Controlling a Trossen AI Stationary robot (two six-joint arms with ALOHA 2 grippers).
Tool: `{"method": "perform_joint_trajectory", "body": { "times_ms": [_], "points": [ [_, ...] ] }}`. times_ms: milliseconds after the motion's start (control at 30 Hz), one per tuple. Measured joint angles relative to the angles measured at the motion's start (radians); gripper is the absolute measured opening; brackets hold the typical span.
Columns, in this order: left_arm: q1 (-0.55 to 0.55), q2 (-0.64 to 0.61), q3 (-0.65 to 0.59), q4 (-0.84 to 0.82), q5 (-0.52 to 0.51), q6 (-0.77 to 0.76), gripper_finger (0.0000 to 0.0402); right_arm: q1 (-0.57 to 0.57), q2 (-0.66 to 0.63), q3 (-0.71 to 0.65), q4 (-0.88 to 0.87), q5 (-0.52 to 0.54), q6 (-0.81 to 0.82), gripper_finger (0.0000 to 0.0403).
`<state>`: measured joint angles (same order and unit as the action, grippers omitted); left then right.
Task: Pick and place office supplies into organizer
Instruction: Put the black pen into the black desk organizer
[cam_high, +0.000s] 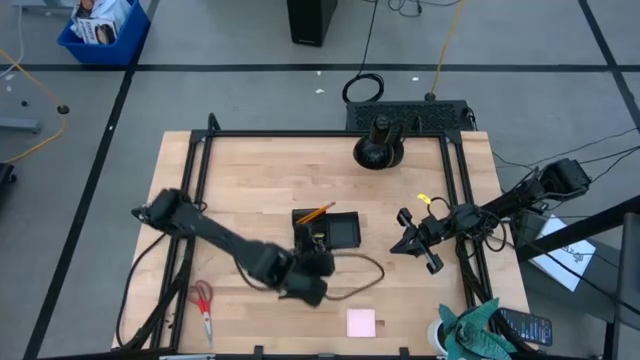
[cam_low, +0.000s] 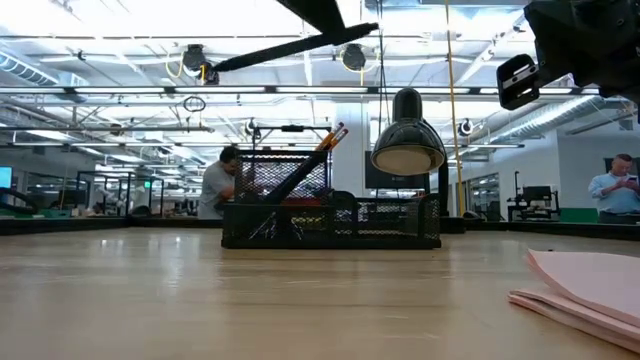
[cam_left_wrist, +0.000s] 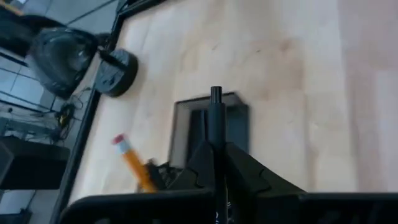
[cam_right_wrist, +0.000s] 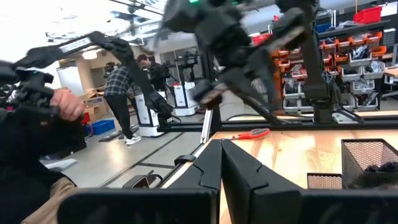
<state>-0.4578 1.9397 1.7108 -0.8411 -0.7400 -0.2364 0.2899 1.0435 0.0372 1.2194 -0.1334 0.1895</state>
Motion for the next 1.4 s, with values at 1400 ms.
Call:
{"method": "perform_joint_trajectory", "body": {
  "times_ms": [1400],
  "points": [
    [0.407,-0.394,-1.107,1.498,0.533,0.282,0.0013,0.004,0.000,0.000,0.003,0.060,-0.083,0.0004]
  ]
}}
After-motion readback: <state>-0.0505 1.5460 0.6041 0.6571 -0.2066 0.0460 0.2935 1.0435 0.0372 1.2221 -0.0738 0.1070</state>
